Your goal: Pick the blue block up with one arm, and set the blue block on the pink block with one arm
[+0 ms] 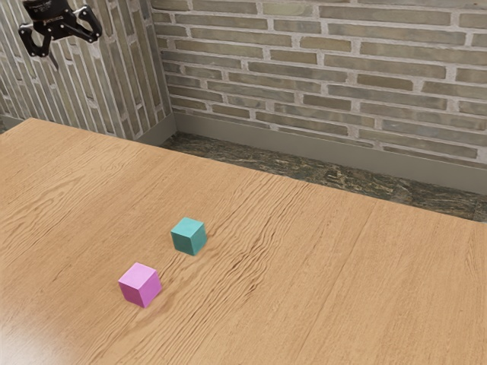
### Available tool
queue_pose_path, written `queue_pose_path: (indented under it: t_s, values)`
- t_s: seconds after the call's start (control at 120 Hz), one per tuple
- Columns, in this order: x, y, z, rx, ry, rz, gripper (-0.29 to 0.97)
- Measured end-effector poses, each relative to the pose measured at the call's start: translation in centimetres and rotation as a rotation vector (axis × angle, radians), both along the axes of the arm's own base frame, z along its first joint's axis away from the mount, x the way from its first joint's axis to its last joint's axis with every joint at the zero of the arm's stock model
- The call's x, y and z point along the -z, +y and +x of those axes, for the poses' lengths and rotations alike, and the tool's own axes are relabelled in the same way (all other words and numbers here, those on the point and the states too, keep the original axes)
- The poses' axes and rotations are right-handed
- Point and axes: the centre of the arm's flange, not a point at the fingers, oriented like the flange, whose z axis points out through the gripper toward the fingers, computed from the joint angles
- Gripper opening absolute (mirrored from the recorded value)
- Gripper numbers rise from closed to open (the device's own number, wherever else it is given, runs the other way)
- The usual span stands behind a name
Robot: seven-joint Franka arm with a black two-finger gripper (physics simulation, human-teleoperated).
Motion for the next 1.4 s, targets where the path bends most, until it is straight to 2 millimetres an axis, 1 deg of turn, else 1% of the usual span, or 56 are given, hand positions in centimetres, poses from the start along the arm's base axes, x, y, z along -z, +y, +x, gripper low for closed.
queue_pose_path:
  t_s: [0.1,0.117,0.142,0.15,0.167,0.192,0.217,0.233,0.25,0.267,0.3,0.325,0.35,0.425,0.458,0.5,0.517,0.533,0.558,0.583,0.6,0.625,0.65,0.667,0.683,0.708,0.733,0.75,0.783,0.817,0.842,0.858,0.908,0.925,1.008,1.042,1.083,1.108,1.142,1.275,1.333,1.367,1.4]
  values:
    - [0.0,-0.1,0.0,-0.028,0.001,-0.004,0.66]
    - [-0.3,-0.2,0.1,-0.030,-0.003,0.004,0.66]
    - [-1.4,-0.8,0.0,-0.025,-0.017,0.021,0.66]
    - [-1.9,-1.1,-0.1,-0.021,-0.026,0.027,0.66]
    - [-4.7,-1.9,-1.1,-0.007,-0.075,0.049,0.66]
    - [-9.2,-3.4,-3.3,0.019,-0.159,0.080,0.66]
    - [-13.2,-5.5,-5.8,0.056,-0.235,0.101,0.66]
    - [-15.4,-7.4,-7.4,0.091,-0.278,0.109,0.66]
    - [-17.1,-9.4,-8.7,0.132,-0.313,0.112,0.66]
    - [-18.4,-11.5,-9.7,0.177,-0.340,0.112,0.66]
    - [-20.0,-15.6,-11.2,0.270,-0.372,0.109,0.66]
    - [-20.5,-18.7,-11.9,0.341,-0.381,0.106,0.66]
    - [-20.5,-21.7,-12.3,0.412,-0.377,0.101,0.66]
    - [-18.4,-30.8,-12.4,0.614,-0.321,0.091,0.66]
    - [-17.5,-34.5,-12.8,0.692,-0.299,0.090,0.66]
    - [-16.6,-38.0,-13.4,0.768,-0.279,0.093,0.66]
    - [-16.1,-38.9,-13.2,0.785,-0.267,0.096,0.66]
    - [-15.5,-39.4,-12.9,0.792,-0.254,0.101,0.66]
    - [-14.7,-39.0,-11.8,0.776,-0.235,0.110,0.66]
    - [-13.7,-37.2,-9.9,0.728,-0.209,0.123,0.65]
    - [-13.1,-35.1,-8.5,0.682,-0.192,0.132,0.65]
    - [-12.2,-31.4,-6.7,0.605,-0.168,0.143,0.65]
    - [-11.2,-27.8,-5.2,0.534,-0.139,0.151,0.66]
    - [-10.2,-25.8,-4.2,0.497,-0.114,0.153,0.66]
    - [-8.9,-24.2,-3.2,0.467,-0.084,0.152,0.66]
    - [-6.1,-22.5,-1.7,0.441,-0.030,0.145,0.66]
    - [-3.5,-21.6,-0.8,0.430,0.019,0.138,0.66]
    - [-1.3,-21.2,-0.3,0.429,0.062,0.131,0.66]
    - [3.8,-21.4,0.6,0.442,0.161,0.115,0.66]
    - [7.9,-22.8,1.4,0.470,0.228,0.118,0.66]
    - [10.2,-23.8,2.1,0.486,0.259,0.121,0.66]
    - [11.5,-24.0,2.5,0.490,0.271,0.120,0.66]
    - [15.9,-23.5,4.7,0.486,0.299,0.105,0.66]
    - [17.0,-23.3,5.2,0.483,0.303,0.098,0.66]
    - [20.1,-21.7,7.1,0.468,0.282,0.077,0.66]
    - [21.7,-21.1,8.0,0.462,0.271,0.078,0.66]
    - [23.1,-20.7,8.8,0.462,0.255,0.080,0.66]
    - [23.8,-21.0,9.2,0.469,0.244,0.083,0.66]
    - [24.2,-21.4,9.6,0.479,0.224,0.087,0.66]
    - [27.5,-25.0,11.3,0.545,0.169,0.109,0.66]
    - [29.0,-25.7,12.1,0.562,0.142,0.108,0.66]
    - [30.5,-26.0,12.7,0.568,0.135,0.107,0.66]
    - [32.3,-25.8,13.2,0.568,0.137,0.105,0.66]
